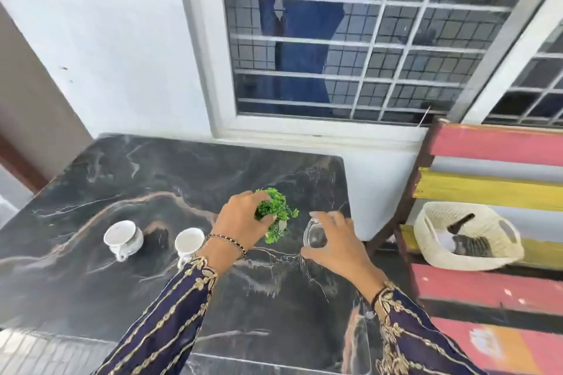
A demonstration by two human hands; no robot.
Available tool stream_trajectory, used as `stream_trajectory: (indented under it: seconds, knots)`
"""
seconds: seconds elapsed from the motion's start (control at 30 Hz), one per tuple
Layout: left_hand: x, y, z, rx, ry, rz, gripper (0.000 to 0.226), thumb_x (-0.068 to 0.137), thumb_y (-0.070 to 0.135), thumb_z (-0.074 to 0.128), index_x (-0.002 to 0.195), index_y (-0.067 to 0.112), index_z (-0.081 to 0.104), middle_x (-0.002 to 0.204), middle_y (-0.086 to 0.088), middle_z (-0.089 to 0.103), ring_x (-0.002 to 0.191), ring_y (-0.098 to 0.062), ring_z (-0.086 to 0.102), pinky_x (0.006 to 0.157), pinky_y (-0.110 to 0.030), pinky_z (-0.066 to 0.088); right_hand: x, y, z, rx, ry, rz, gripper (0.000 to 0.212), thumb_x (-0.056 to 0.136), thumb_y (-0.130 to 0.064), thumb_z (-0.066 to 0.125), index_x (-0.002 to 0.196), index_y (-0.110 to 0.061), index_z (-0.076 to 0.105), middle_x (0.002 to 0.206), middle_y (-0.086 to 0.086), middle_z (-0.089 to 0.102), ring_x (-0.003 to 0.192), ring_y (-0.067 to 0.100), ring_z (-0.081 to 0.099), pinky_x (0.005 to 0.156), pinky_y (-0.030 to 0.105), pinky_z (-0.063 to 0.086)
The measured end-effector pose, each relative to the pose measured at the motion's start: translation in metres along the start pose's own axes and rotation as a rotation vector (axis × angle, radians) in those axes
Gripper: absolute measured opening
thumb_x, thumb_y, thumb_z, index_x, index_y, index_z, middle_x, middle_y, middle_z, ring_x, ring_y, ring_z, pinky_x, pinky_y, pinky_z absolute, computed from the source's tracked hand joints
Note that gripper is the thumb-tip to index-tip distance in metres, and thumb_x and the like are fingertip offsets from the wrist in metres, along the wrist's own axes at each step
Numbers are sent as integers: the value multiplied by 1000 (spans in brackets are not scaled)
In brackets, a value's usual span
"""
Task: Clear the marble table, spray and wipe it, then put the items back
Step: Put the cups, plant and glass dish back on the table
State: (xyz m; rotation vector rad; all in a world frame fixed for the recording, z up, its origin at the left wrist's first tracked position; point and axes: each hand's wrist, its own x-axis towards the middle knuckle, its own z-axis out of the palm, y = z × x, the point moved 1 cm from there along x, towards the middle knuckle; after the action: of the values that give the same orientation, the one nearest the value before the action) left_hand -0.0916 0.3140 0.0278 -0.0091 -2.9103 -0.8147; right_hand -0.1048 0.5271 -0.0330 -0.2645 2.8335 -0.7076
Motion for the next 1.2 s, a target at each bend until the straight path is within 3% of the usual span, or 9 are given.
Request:
stream_trajectory:
  seconds: [0.1, 0.37, 0.53, 0.8, 1.07, 1.2]
  knots:
    - [4, -31, -15, 2, 32, -47, 33, 77, 28, 70, 109, 24, 66, 86, -1, 62, 65, -17, 52, 74, -32, 52, 22, -26, 12, -32, -50, -35, 81, 78, -54, 72, 149, -39, 36, 144, -7, 36, 135, 20, 30, 101, 47, 47]
    - [64, -94, -32, 20, 73, -102, 32, 78, 29, 67, 110, 25, 64, 87, -2, 63, 77, -26, 62, 73, -37, 53, 109, -61, 43, -82, -143, -57, 83, 77, -55, 71, 150, -38, 34, 142, -6, 34, 135, 21, 28, 98, 48, 48]
    - [123, -132, -28, 17, 87, -127, 33, 79, 29, 67, 111, 26, 62, 83, 4, 57, 69, -21, 57, 69, -37, 53, 189, -65, 55, -124, -154, 17, 92, 78, -55, 71, 155, -31, 27, 150, -3, 34, 139, 25, 29, 104, 50, 44]
    - [181, -179, -21, -12, 102, -188, 33, 78, 28, 68, 111, 25, 64, 79, 8, 53, 65, -14, 53, 66, -29, 50, 290, -53, 57, -171, -158, 134, 85, 83, -55, 68, 153, -24, 31, 154, 4, 32, 143, 33, 27, 109, 53, 39]
    - [191, -210, -19, -25, 66, -236, 32, 79, 27, 68, 111, 25, 64, 87, 6, 60, 67, -13, 57, 70, -30, 51, 324, -68, 67, -199, -178, 103, 91, 81, -60, 69, 155, -25, 29, 155, 1, 32, 143, 31, 28, 108, 53, 39]
    - [187, -223, -27, -29, 55, -241, 31, 79, 28, 68, 110, 26, 64, 87, 6, 59, 67, -13, 58, 70, -31, 52, 324, -83, 70, -198, -217, 137, 98, 80, -72, 65, 157, -26, 26, 163, 2, 22, 149, 31, 21, 114, 60, 28]
